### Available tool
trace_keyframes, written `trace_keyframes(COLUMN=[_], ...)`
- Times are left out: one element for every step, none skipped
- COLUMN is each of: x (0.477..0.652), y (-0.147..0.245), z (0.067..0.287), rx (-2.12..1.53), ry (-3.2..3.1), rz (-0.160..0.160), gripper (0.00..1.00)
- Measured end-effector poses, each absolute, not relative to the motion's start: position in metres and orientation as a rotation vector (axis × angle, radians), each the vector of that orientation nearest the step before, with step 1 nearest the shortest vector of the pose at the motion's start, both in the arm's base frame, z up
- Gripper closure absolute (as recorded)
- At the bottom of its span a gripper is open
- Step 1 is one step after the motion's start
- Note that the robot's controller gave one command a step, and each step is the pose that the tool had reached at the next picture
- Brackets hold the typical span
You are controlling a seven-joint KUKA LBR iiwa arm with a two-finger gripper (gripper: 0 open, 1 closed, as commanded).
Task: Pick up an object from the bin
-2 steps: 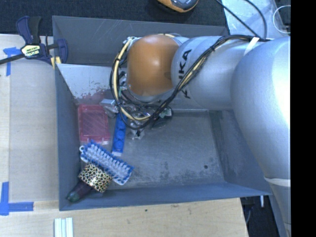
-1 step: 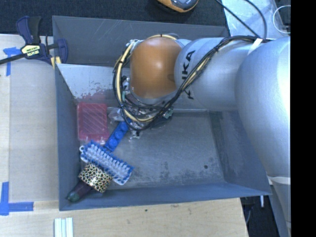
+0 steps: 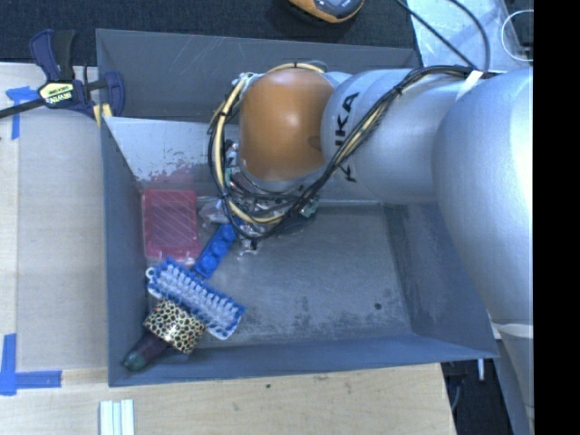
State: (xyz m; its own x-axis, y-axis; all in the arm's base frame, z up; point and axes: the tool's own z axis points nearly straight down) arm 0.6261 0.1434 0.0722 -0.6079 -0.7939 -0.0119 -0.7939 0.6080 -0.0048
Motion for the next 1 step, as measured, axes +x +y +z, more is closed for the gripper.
trace_keyframes(x=[0.6252], y=[0.1429], z=[0.0754], rx=[-1.392], ry=[2.804], rz=[0.002], gripper=[1.0])
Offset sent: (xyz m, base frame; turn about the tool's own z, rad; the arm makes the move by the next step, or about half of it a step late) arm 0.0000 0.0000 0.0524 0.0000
